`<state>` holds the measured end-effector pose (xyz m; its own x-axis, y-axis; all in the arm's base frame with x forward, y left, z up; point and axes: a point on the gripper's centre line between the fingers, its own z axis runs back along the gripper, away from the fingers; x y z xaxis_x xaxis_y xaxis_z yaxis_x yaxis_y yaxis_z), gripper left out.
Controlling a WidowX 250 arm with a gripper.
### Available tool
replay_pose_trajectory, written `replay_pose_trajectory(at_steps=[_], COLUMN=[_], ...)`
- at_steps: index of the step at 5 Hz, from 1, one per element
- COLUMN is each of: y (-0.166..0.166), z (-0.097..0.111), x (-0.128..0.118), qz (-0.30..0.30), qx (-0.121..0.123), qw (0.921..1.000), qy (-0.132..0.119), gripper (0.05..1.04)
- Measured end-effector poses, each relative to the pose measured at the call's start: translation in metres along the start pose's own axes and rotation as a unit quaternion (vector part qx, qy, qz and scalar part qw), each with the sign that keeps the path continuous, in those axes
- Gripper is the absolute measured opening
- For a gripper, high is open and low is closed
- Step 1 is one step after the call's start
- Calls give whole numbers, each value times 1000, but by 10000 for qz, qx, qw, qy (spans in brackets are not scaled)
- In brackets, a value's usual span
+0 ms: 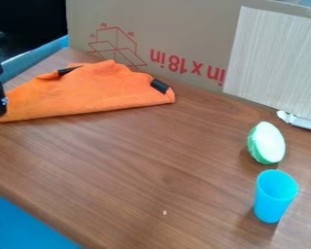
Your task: Fold the cloth from bottom left to top right
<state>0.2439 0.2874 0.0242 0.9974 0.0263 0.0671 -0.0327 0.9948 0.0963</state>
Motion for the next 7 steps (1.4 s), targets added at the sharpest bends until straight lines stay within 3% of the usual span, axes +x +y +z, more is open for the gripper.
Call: replay_pose_trajectory(at_steps=[1, 2, 3, 5, 7], y=[1, -6, -8, -15, -42], z=[1, 0, 27, 74, 102], x=[-1, -3, 6, 37, 77], qz=[1, -121, -210, -292, -581], qx=[-77, -341, -432, -667, -653], qw=[10000, 9993, 9984, 9951, 9933], qy=[-50, -46, -304, -664, -758], gripper=[393, 174, 66, 50, 50])
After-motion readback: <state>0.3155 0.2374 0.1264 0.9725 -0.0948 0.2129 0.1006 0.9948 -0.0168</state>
